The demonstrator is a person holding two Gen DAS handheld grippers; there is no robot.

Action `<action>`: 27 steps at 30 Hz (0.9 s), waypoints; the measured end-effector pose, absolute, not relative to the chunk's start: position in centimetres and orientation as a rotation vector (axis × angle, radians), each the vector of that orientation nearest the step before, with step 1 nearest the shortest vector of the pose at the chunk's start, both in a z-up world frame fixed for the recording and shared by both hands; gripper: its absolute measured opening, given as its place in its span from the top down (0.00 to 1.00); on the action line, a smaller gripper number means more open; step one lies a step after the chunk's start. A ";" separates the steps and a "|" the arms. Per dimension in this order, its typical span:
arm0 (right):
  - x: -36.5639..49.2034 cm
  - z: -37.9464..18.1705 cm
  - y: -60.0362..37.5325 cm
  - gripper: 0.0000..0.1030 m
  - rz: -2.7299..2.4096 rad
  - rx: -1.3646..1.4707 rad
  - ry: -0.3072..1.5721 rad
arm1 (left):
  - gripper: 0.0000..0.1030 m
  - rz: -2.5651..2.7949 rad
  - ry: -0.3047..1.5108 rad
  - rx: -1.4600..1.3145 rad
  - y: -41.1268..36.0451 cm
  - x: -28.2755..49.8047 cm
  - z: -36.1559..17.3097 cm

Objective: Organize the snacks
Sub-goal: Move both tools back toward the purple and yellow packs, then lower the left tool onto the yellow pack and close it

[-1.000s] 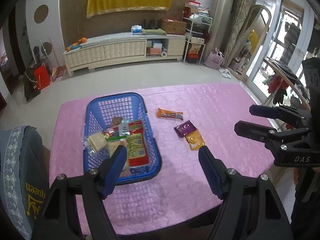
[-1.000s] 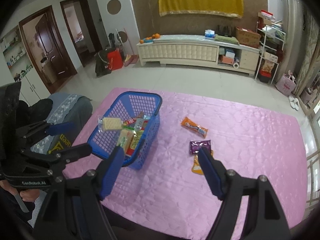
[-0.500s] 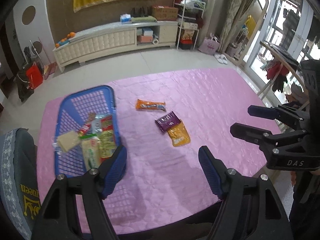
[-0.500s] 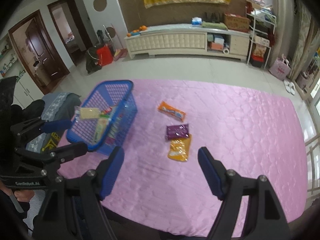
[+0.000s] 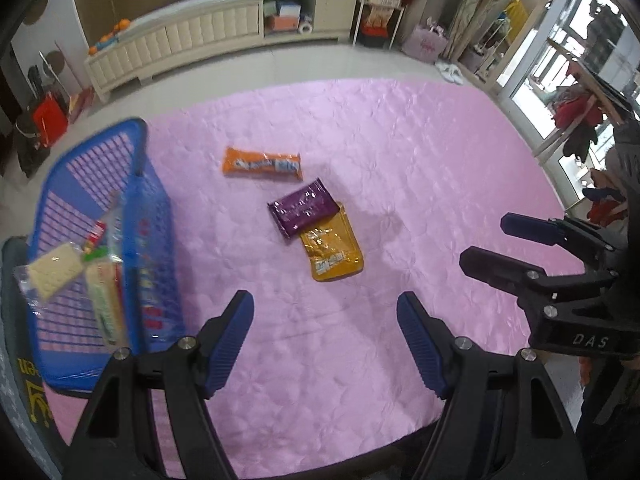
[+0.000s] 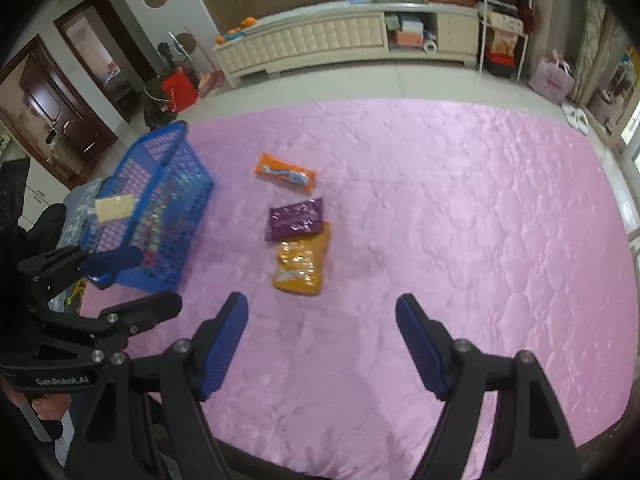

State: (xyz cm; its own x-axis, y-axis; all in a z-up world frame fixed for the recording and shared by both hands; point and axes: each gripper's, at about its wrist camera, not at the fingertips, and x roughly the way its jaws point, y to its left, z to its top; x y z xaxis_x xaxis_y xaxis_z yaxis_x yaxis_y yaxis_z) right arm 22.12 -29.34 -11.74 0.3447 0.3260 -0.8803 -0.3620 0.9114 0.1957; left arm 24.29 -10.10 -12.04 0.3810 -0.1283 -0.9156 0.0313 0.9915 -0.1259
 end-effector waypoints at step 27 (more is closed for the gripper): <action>29.1 -22.5 -33.9 0.21 0.400 -0.010 1.329 | 0.26 -0.029 1.410 -0.154 -13.3 34.6 -25.8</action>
State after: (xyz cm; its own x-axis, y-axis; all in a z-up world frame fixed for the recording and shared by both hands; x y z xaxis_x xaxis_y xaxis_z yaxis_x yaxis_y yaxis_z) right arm 29.14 -33.87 -22.54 0.1823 0.2775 -0.9433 -0.2888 0.9321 0.2184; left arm 34.63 -13.26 -25.82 0.1616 -0.1117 -0.9805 -0.0711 0.9897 -0.1244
